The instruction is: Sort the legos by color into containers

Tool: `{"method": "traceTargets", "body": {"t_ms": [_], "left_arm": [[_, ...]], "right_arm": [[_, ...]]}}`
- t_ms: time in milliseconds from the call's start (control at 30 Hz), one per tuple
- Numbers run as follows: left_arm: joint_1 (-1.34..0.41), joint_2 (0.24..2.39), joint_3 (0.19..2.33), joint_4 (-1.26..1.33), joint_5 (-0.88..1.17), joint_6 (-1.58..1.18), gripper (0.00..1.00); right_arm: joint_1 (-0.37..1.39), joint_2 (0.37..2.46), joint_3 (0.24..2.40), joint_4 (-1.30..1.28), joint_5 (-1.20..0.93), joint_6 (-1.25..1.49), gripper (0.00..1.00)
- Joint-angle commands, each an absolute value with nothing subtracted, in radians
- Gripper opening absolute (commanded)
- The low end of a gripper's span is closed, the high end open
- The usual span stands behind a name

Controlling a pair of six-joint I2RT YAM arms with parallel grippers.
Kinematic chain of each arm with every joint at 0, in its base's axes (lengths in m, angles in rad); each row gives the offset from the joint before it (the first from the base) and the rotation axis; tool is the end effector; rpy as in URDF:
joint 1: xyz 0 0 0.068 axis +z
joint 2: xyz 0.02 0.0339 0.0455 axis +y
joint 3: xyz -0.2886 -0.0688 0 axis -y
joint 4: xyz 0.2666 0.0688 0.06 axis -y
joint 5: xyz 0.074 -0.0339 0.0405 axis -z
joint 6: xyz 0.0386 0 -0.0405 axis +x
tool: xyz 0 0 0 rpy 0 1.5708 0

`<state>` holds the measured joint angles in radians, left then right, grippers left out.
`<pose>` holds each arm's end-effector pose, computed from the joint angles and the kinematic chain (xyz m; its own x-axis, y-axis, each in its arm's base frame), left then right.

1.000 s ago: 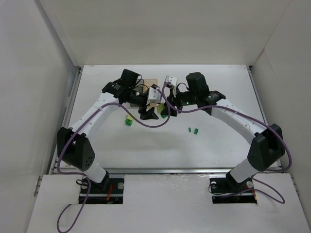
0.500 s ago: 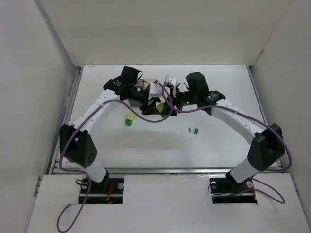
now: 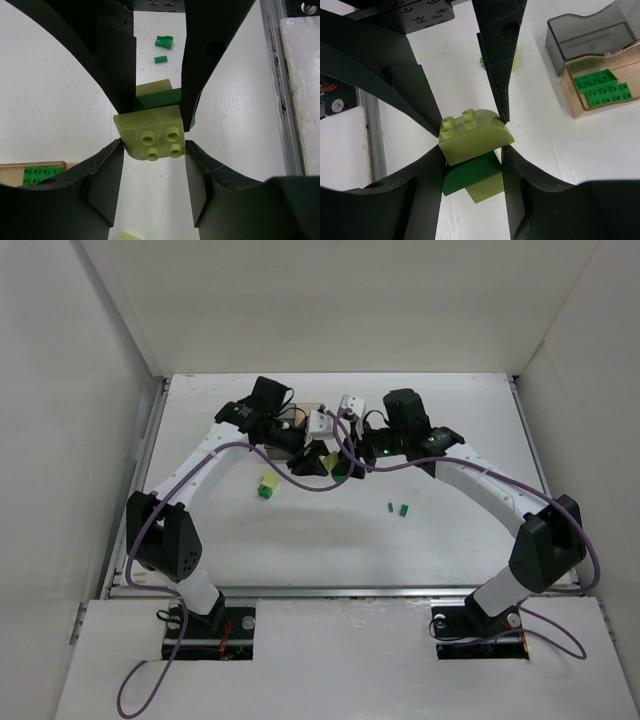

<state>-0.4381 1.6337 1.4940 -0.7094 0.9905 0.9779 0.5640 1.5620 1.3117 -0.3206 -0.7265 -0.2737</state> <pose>0.3244 -0.1876 0.3524 0.2280 0.3953 -0.8898 0.9733 -0.1176 0.1971 0.3050 0.2233 0.3386 -0.2040 -0.3681 -0.9071 -0.9629 0.2425 0.1182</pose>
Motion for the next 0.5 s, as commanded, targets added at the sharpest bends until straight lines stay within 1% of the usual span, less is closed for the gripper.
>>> {"method": "traceTargets", "body": {"t_ms": [0, 67, 100, 133, 167, 233, 300, 467], "left_arm": [[-0.448, 1.644, 1.537, -0.723, 1.002, 0.963, 0.0], [-0.448, 1.644, 1.537, -0.723, 1.011, 0.963, 0.0], [-0.439, 1.644, 1.537, -0.713, 1.011, 0.954, 0.0], [-0.439, 1.634, 1.528, -0.704, 1.011, 0.934, 0.0], [-0.43, 1.634, 1.528, -0.687, 1.011, 0.91, 0.0], [-0.43, 1.623, 1.519, -0.62, 1.011, 0.809, 0.0], [-0.419, 1.614, 1.499, -0.574, 0.983, 0.744, 0.0], [-0.419, 1.614, 1.499, -0.485, 0.936, 0.617, 0.0]], "right_arm": [[0.574, 1.537, 1.342, -0.258, -0.778, -0.287, 0.01], [0.574, 1.537, 1.342, -0.258, -0.778, -0.276, 0.1], [0.574, 1.548, 1.342, -0.258, -0.778, -0.276, 0.12], [0.574, 1.548, 1.342, -0.258, -0.769, -0.265, 0.17], [0.574, 1.558, 1.351, -0.258, -0.769, -0.25, 0.18], [0.574, 1.559, 1.351, -0.258, -0.759, -0.232, 0.25], [0.574, 1.569, 1.351, -0.249, -0.738, -0.198, 0.29], [0.574, 1.6, 1.379, -0.23, -0.694, -0.143, 0.3]]}}
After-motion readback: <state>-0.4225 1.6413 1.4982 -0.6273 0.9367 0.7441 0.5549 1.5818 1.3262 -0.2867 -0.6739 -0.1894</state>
